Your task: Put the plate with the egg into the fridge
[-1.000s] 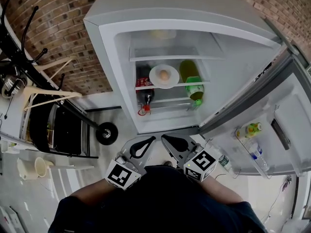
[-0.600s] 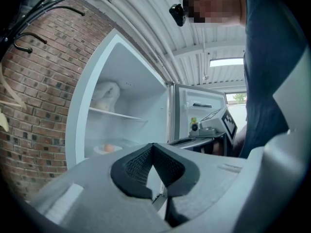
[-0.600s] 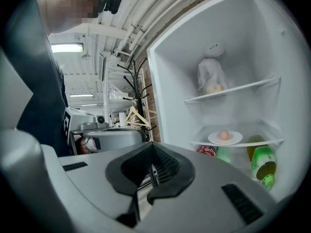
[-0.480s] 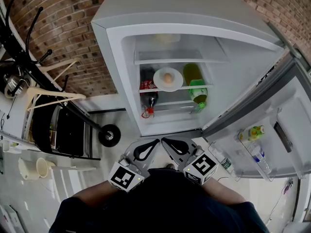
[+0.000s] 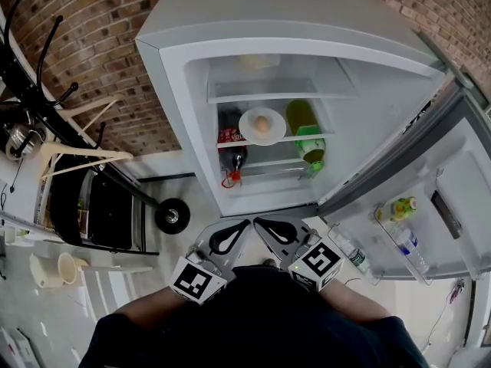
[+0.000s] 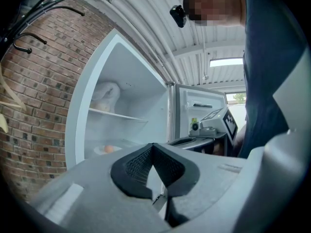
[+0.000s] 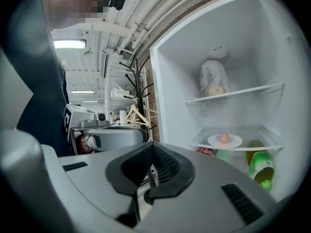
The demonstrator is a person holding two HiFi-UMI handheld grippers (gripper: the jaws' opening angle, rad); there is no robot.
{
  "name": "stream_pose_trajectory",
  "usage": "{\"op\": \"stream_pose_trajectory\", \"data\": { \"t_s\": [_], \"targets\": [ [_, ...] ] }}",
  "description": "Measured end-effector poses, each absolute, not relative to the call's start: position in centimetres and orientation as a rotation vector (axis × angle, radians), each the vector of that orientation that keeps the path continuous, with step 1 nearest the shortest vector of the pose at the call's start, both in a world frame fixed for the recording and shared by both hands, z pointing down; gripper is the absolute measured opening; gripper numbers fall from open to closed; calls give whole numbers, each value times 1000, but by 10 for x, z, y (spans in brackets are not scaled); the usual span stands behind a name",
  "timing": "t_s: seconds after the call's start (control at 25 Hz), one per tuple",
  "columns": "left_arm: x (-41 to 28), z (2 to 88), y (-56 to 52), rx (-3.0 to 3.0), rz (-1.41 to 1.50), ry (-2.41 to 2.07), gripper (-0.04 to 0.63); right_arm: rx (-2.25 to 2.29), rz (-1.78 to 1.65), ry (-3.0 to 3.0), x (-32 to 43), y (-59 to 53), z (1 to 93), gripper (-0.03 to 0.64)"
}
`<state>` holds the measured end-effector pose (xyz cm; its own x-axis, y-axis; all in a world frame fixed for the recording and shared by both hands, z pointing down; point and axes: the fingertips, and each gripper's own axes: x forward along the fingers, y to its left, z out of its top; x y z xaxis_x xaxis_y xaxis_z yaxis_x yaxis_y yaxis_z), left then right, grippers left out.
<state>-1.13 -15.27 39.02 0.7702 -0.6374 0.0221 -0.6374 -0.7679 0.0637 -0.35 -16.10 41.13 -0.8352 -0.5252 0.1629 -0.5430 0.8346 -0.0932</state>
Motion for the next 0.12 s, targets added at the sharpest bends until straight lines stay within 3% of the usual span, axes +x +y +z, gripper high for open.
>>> {"op": "stream_pose_trajectory", "data": {
  "t_s": [0.12],
  "targets": [
    [-10, 390, -155, 2894, -9, -1041, -3, 849, 202, -2884, -4, -163, 411, 9]
  ]
}}
